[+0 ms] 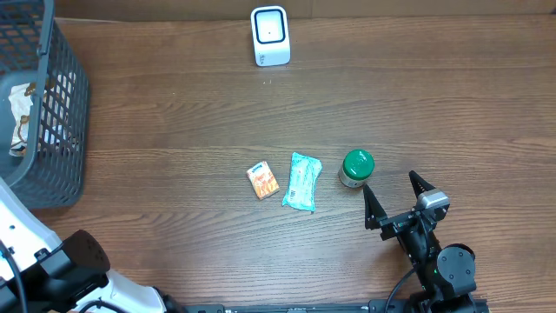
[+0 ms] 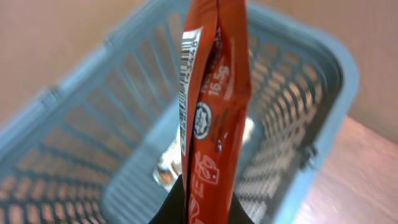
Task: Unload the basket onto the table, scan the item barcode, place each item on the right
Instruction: 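Lower the left gripper into the basket over the Pantree bag, then grasp the Pantree bag and red stick snack with the left gripper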
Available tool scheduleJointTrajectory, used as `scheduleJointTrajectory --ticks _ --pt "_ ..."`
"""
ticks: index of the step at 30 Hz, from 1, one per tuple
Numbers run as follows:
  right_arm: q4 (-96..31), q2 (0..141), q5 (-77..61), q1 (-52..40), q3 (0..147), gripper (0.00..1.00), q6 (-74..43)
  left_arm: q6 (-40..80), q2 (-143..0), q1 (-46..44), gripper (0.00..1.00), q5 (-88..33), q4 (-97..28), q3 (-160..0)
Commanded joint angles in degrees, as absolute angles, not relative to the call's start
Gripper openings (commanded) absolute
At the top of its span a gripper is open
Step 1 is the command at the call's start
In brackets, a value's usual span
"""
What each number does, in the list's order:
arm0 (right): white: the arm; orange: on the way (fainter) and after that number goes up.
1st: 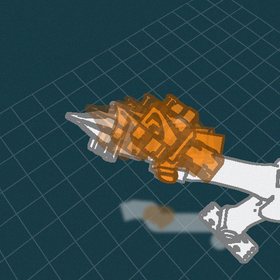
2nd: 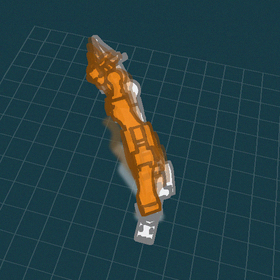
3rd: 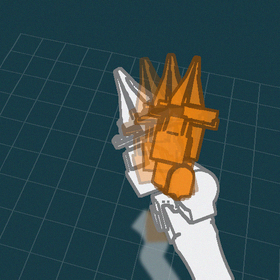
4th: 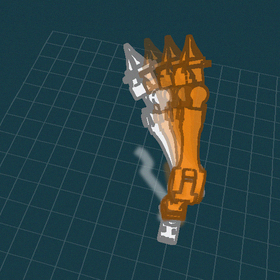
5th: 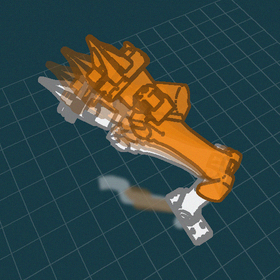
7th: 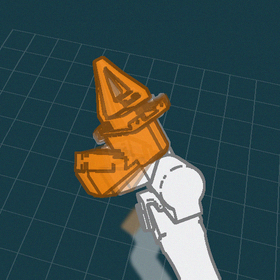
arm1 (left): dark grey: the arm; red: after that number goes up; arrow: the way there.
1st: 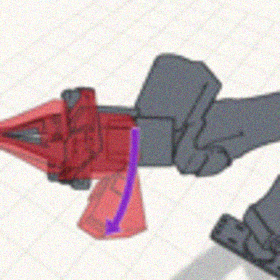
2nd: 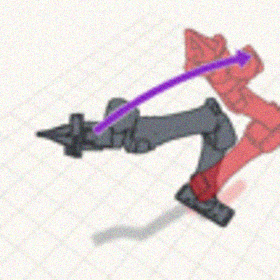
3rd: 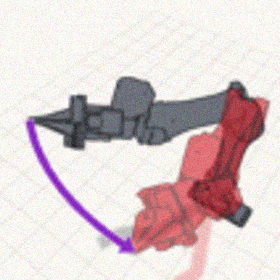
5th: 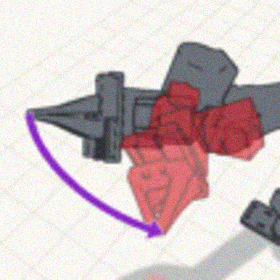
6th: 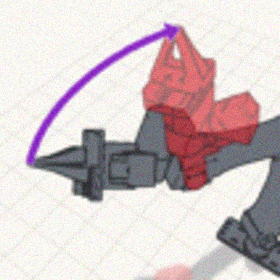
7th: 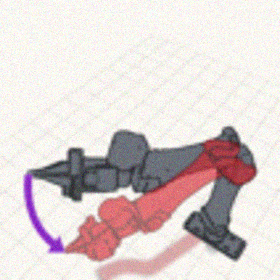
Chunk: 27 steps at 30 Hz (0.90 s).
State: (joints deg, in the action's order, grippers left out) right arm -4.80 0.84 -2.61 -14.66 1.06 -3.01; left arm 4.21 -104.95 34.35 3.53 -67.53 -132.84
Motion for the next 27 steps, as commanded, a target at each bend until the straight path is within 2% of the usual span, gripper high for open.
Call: scheduleJointTrajectory --ticks 1,13,27 --pt "-4.6 0.2 -2.7 -14.5 0.4 1.0 -3.2 7.7 -104.1 34.1 0.04 -2.0 -70.1 -132.9" --pt "-4.6 0.2 -2.7 -14.5 0.4 1.0 -3.2 5.9 -107.4 34.5 0.04 1.9 -70.4 -132.9" --pt "-4.6 0.2 -2.7 -14.5 0.4 1.0 -3.2 1.4 -124.4 36.2 0.08 1.8 -65.3 -132.9"
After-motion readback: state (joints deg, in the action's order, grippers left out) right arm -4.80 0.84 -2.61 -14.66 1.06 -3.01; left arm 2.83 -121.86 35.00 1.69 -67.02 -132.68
